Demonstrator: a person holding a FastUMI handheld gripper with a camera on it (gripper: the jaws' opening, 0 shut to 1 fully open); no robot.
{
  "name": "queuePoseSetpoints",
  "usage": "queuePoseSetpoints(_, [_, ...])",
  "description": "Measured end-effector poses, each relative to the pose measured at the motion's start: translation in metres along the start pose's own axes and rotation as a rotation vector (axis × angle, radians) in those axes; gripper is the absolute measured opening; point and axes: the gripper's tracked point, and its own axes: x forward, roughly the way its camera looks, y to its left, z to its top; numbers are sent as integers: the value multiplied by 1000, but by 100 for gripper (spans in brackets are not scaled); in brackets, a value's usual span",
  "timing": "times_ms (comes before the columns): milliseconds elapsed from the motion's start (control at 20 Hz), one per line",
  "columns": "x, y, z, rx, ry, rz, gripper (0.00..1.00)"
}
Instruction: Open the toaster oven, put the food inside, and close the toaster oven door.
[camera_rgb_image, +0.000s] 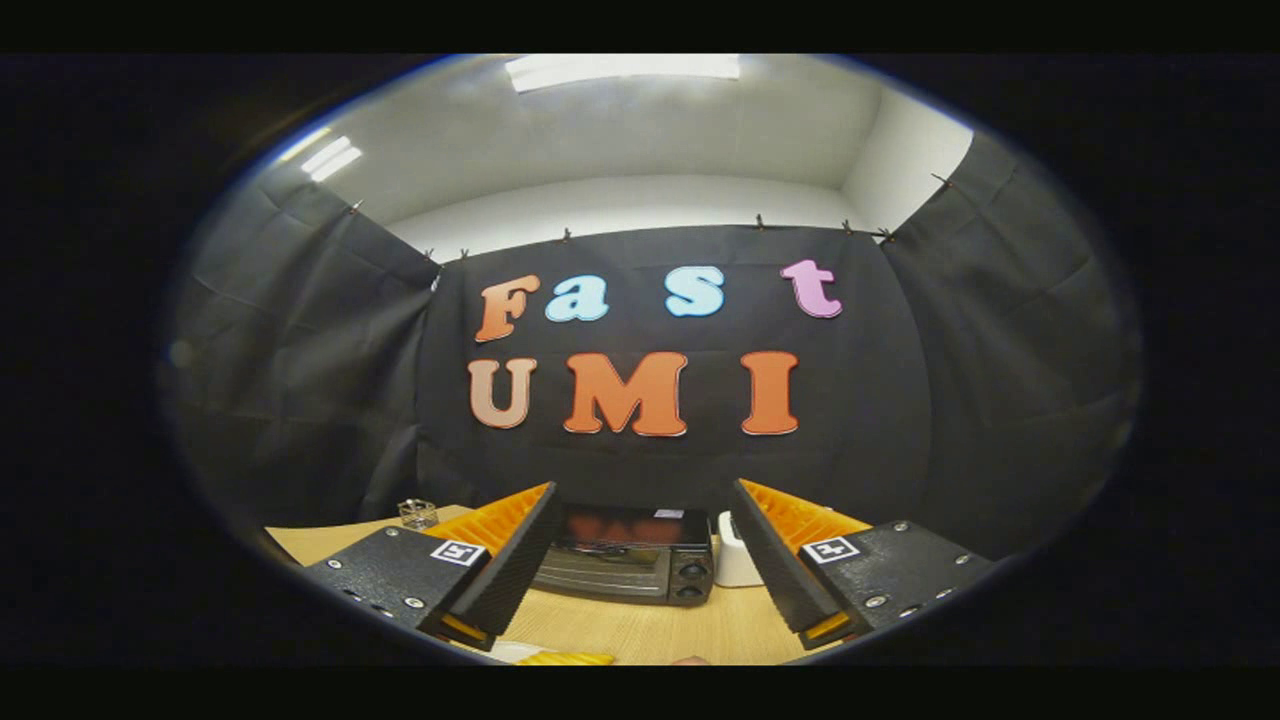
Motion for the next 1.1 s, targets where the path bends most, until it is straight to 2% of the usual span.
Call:
queuePoseSetpoints(250, [2,1,-11,3,21,-5,99])
queuePoseSetpoints(450, [3,10,-42,27,87,15,99])
queuePoseSetpoints(650, [-4,23,-114,18,263,44,99])
queuePoseSetpoints(850, [-22,51,-170,67,436,107,99])
queuePoseSetpoints(1100, [-54,70,-223,64,618,85,99])
